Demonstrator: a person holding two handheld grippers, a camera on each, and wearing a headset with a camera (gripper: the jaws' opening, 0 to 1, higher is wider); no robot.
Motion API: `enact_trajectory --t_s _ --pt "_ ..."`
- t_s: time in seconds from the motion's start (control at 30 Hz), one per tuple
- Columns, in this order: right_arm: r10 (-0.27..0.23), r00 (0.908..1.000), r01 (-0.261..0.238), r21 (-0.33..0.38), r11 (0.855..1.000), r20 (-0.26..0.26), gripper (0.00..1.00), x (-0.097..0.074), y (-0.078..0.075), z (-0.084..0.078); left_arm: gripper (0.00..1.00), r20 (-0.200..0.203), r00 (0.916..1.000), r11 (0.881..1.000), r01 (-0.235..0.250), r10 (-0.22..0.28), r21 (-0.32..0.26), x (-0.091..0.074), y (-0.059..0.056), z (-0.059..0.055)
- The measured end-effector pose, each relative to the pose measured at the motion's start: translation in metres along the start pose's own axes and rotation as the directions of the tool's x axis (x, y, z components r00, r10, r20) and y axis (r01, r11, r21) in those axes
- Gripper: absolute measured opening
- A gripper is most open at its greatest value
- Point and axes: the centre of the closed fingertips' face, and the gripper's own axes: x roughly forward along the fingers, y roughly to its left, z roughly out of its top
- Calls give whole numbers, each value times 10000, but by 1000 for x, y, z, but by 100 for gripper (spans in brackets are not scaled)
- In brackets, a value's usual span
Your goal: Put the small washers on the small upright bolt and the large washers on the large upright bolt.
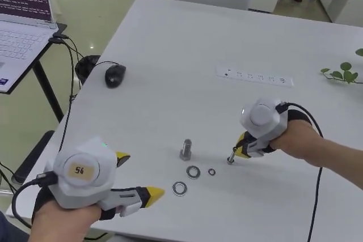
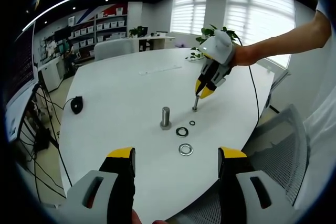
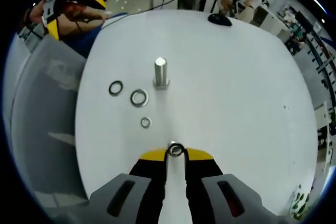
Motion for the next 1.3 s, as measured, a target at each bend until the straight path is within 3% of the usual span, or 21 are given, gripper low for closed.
enact_trajectory --t_s 0.63,1.3 --pt "153 9997 -151 141 9998 -164 14 10 1 -4 63 -38 10000 10000 -24 23 -59 -1 1 -4" --pt "317 9989 -292 671 9973 -358 15 38 7 -18 63 -95 9999 9998 -142 141 -135 -3 5 -7"
